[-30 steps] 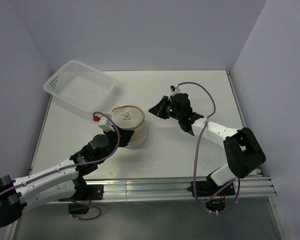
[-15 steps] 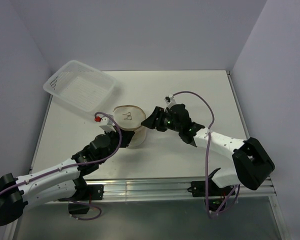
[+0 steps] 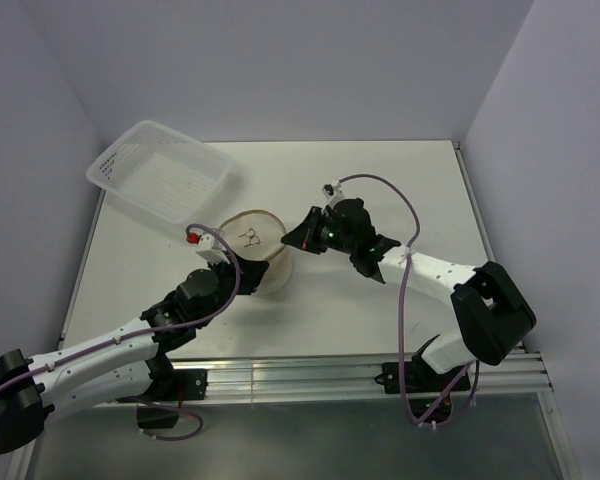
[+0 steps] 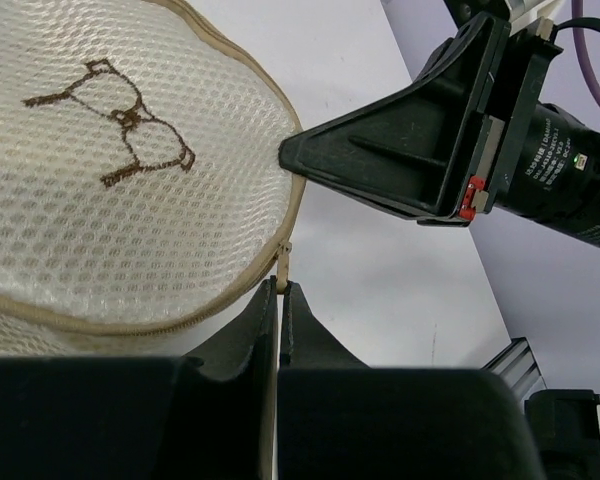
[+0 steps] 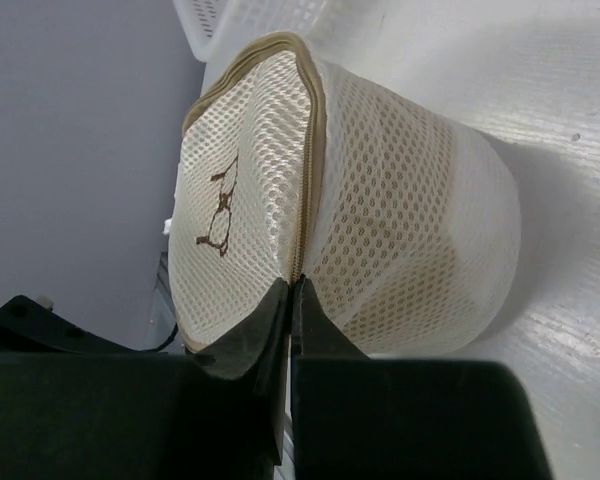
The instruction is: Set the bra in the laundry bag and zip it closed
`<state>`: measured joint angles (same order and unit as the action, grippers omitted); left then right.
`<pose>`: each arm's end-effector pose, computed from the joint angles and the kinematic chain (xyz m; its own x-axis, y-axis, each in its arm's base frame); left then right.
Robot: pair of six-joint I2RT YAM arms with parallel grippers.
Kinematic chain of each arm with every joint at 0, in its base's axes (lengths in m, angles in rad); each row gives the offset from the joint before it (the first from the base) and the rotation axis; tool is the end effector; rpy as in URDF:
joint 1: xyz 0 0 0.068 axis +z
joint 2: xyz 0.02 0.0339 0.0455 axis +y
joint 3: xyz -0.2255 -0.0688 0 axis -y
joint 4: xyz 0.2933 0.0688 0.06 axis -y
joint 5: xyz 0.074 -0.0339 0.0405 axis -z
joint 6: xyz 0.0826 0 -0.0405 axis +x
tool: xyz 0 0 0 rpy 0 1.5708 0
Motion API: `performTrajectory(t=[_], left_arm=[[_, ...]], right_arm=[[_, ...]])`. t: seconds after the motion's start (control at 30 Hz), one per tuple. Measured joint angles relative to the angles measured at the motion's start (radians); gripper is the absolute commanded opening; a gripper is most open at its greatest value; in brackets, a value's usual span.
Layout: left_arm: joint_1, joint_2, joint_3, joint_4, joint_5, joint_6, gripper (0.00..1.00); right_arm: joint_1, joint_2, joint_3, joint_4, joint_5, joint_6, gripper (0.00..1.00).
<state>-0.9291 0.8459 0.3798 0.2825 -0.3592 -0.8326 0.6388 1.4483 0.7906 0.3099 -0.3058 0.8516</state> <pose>0.2078 -0.2295 0.1765 -0.4753 -0.5209 -0.7091 0.2846 0.6716 -0.6841 0.3102 0.2614 0.1534 -0.7790 0.3151 -0.5421 -0.3184 0.5461 0.7749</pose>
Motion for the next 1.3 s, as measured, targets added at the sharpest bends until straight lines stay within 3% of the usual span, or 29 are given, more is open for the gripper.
performTrajectory(t=[0.2,0.47,0.53,0.57,0.67,0.73,0.97,1.1,1.23,1.27,1.3], left_arm=[[0.000,-0.031,0.000,-0.039,-0.014,0.006,0.00],[0.001,-0.103,0.000,-0.116,-0.084,0.030,0.00],[0.001,-0.108,0.000,-0.121,-0.092,0.034,0.00],[0.001,-0.106,0.000,-0.121,-0.096,0.036,0.00],[0.002,-0.087,0.000,-0.120,-0.093,0.042,0.00],[0.002,-0.056,0.002,-0.108,-0.083,0.046,0.00],[0.001,0.042,0.034,-0.032,-0.031,0.050,0.00],[0.001,0.055,0.035,0.001,0.001,0.044,0.00],[0.001,0.056,0.035,0.012,0.023,0.034,0.00],[0.001,0.056,0.035,0.012,0.026,0.031,0.00],[0.001,0.056,0.035,0.012,0.026,0.030,0.00]], right_arm=[[-0.069,0.011,0.021,-0.019,-0.025,-0.026,0.00],[-0.174,0.142,0.198,-0.076,-0.143,-0.134,0.00],[-0.171,0.196,0.273,-0.121,-0.178,-0.160,0.14],[-0.169,0.216,0.300,-0.136,-0.188,-0.168,0.40],[-0.166,0.227,0.319,-0.162,-0.146,-0.198,0.78],[-0.167,0.203,0.297,-0.166,-0.092,-0.200,0.82],[-0.088,-0.064,-0.005,-0.098,-0.026,-0.111,0.83],[-0.004,-0.085,-0.055,-0.041,-0.031,-0.049,0.79],[0.019,-0.048,-0.050,0.014,-0.034,-0.013,0.57],[0.019,-0.034,-0.048,0.027,-0.034,-0.007,0.42],[0.020,-0.018,-0.043,0.038,-0.033,-0.003,0.36]])
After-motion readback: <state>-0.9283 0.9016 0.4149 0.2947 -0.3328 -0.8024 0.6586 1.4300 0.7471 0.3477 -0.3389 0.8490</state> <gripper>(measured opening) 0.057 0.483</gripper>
